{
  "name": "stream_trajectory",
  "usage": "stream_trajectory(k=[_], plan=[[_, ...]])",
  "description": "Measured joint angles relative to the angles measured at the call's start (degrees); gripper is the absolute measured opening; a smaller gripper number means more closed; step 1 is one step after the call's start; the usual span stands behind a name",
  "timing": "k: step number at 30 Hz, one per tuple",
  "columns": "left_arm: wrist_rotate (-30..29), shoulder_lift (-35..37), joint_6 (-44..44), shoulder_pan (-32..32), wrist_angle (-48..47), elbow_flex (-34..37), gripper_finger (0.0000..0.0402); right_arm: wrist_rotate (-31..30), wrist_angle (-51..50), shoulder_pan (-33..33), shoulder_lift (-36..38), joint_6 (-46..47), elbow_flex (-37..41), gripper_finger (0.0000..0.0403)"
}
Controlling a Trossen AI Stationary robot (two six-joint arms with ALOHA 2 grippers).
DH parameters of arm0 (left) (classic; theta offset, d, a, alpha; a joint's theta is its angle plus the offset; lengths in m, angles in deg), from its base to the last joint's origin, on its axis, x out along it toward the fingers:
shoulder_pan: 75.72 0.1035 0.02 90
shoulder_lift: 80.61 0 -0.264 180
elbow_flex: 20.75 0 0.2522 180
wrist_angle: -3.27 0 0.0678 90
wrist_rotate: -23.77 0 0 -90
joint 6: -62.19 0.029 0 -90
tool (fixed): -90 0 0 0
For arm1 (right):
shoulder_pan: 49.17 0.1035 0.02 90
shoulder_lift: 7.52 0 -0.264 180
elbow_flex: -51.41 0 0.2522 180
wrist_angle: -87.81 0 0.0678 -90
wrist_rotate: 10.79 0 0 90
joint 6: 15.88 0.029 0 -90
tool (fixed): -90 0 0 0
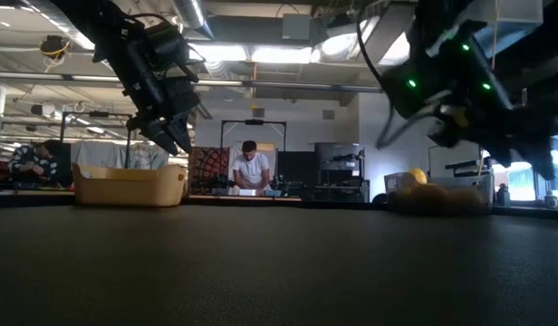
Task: Sort produce into baskets
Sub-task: Put the red bell pepper into the orange bin
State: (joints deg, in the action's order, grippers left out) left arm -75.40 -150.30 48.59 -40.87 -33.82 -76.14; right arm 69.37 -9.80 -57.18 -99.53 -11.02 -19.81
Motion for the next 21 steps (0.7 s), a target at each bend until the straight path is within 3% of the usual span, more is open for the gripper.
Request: stream_trajectory(k=[9,21], plan=[[0.0,0.0,0.1,0.0,0.0,0.0,0.0224,1.4,2.3,0.0,0.0,-2.0,10.6,0.0289],[0.0,0.0,0.0,0.0,0.0,0.0,0.0223,1.9,6.3,-2.7,-2.4,-2.2,10.7,0.0289]])
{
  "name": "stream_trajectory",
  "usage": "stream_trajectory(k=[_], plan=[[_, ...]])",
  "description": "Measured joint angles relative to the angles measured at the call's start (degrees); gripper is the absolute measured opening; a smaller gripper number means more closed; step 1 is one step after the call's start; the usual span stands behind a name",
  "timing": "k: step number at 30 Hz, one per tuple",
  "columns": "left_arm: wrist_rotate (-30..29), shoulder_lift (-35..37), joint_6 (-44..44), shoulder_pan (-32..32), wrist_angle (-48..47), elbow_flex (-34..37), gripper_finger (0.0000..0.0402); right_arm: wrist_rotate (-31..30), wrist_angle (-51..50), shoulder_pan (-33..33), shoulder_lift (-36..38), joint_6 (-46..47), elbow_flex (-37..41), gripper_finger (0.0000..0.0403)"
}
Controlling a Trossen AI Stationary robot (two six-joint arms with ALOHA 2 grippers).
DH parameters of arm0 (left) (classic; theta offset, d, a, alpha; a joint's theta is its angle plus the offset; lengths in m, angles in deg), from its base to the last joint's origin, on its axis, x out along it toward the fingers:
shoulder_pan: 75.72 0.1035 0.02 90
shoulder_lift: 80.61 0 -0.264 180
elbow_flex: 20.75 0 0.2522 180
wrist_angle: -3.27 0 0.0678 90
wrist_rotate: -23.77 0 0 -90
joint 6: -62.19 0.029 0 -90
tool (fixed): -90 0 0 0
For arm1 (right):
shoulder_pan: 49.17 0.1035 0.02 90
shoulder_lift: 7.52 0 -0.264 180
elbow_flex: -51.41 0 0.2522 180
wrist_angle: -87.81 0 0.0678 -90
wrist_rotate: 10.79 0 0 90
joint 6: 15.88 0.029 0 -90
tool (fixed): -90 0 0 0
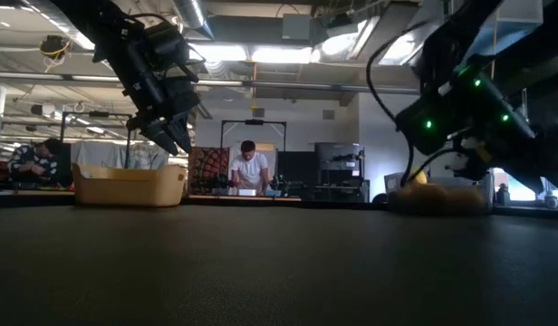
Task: Sort produce into baskets
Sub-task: Put the red bell pepper into the orange bin
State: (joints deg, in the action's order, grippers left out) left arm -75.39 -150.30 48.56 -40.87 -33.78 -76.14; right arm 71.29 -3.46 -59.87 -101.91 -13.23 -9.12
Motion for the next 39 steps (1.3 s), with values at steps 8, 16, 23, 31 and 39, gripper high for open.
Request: stream_trajectory(k=[8,16,23,31,39], plan=[[0.0,0.0,-0.3,0.0,0.0,0.0,0.0223,0.0,-0.1,-2.6,-10.1,0.0,0.0,0.0289],[0.0,0.0,-0.4,0.0,0.0,0.0,0.0223,-4.6,0.8,-2.6,-18.5,0.0,0.0,0.0289],[0.0,0.0,-0.3,0.0,0.0,0.0,0.0223,-4.4,0.5,-2.6,-20.1,-0.1,0.1,0.0253],[0.0,0.0,-0.3,0.0,0.0,0.0,0.0223,-4.9,0.8,-2.6,-20.1,-0.2,0.1,0.0136],[0.0,0.0,-0.6,0.0,0.0,0.0,0.0223,-6.0,0.9,-2.4,-20.2,-0.1,0.2,0.0024]])
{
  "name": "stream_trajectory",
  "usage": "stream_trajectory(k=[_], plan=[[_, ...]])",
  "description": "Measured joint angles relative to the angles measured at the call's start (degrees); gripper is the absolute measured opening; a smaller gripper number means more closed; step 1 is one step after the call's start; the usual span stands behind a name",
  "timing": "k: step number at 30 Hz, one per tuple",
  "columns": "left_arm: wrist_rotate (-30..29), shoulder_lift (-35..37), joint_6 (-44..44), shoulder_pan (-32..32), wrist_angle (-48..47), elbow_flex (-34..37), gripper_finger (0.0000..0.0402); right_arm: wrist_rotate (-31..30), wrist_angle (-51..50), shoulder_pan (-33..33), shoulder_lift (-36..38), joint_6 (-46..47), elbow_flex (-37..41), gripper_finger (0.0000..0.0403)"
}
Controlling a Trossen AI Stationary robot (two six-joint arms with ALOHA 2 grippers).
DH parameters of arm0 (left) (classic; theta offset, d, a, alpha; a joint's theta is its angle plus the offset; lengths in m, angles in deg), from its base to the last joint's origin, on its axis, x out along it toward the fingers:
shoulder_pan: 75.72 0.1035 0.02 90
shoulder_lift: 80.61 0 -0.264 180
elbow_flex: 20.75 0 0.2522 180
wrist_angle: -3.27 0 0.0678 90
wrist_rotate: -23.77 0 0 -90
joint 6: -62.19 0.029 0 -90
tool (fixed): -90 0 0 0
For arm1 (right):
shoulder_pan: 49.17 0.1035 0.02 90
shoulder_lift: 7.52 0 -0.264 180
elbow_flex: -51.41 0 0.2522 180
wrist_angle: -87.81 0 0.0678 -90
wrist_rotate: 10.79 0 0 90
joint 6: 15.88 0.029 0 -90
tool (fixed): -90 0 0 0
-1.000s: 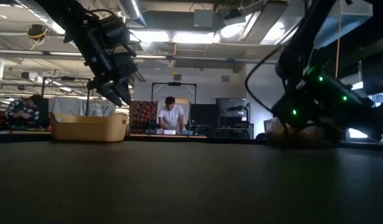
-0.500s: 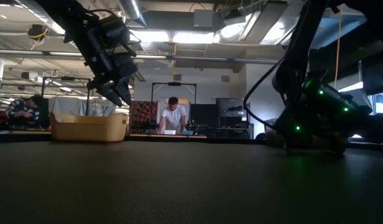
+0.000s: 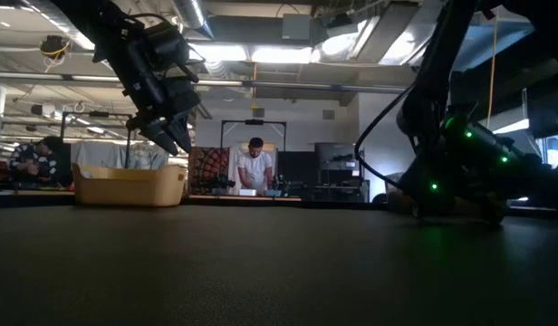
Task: Sort produce into baskets
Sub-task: Put the red bell pepper into the orange bin
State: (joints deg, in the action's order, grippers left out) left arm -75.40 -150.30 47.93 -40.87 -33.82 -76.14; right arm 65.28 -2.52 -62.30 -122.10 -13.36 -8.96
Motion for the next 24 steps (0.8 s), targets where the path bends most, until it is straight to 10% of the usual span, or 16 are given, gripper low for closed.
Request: stream_trajectory(k=[24], plan=[[0.0,6.5,-0.3,-4.9,-0.4,-1.2,0.0224,-0.2,-2.7,0.0,16.7,3.5,-6.3,0.0000]])
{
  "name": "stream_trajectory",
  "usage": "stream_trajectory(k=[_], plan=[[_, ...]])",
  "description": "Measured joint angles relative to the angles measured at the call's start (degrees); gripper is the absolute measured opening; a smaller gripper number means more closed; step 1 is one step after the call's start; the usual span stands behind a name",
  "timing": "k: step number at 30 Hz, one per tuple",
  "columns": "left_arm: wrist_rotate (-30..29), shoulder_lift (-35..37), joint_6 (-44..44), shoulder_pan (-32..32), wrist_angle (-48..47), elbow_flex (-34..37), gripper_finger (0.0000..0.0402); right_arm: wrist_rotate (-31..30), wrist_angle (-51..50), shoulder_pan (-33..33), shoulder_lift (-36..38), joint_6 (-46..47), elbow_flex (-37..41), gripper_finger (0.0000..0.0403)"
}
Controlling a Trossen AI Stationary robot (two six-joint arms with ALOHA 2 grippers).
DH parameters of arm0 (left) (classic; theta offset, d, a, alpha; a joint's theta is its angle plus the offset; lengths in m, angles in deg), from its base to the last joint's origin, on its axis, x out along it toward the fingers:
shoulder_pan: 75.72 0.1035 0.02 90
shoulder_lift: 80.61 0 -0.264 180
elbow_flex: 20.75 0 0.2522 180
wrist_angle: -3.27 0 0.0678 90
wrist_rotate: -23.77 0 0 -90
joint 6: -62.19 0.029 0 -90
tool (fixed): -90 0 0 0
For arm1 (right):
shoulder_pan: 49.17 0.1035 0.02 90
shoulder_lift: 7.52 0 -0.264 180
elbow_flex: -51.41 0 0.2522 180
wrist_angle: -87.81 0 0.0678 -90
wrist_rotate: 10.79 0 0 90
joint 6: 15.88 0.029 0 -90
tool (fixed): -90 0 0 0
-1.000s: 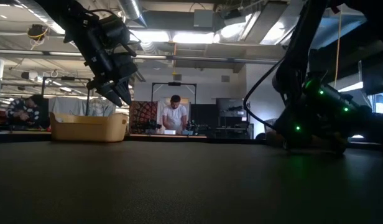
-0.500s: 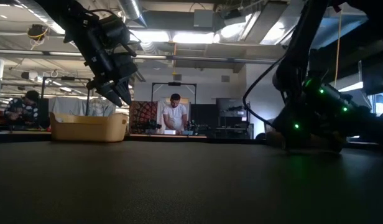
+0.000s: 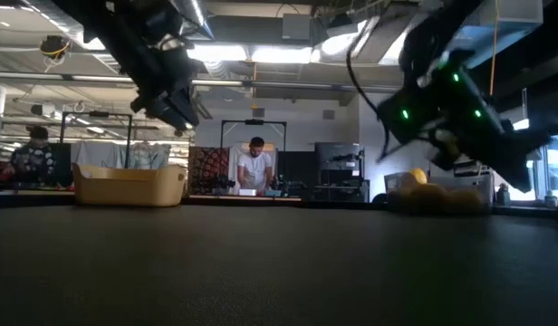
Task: Sort produce into baskets
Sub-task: Put the red bell pepper into the orange bin
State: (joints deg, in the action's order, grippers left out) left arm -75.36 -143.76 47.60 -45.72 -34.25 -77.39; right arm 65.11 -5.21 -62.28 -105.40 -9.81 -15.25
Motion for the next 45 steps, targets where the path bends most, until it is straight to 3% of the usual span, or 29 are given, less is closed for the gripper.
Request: stream_trajectory(k=[7,10,13,17,21,26,31,39,45], plan=[[0.0,2.3,0.0,-2.7,-0.1,-0.1,0.0224,3.4,0.1,0.0,3.8,2.9,-2.3,0.0005],[0.0,2.2,0.0,-3.1,-0.1,-0.1,0.0224,5.0,-0.3,0.0,3.1,3.0,-0.2,0.0028],[0.0,2.2,0.0,-3.1,0.0,-0.1,0.0224,5.1,-0.4,0.0,2.4,2.5,2.9,0.0073],[0.0,2.2,0.0,-3.1,0.1,-0.1,0.0224,0.0,0.3,-0.1,2.3,2.2,5.6,0.0153],[0.0,2.1,0.0,-3.1,0.4,-0.1,0.0224,1.5,1.8,-0.1,1.8,1.0,5.9,0.0228],[0.0,2.1,0.0,-3.1,0.4,-0.1,0.0224,-0.1,1.7,-0.9,-3.1,0.8,6.0,0.0281],[0.0,2.1,0.1,-3.1,0.4,-0.1,0.0224,-0.5,1.7,-2.7,-9.1,0.8,6.0,0.0290],[0.0,2.1,0.6,-3.1,0.4,-0.1,0.0224,-6.0,2.2,-5.5,-15.4,-0.7,6.0,0.0290],[0.0,2.1,0.7,-3.1,0.4,-0.1,0.0224,-6.0,2.6,-7.2,-17.3,-3.4,6.1,0.0242]])
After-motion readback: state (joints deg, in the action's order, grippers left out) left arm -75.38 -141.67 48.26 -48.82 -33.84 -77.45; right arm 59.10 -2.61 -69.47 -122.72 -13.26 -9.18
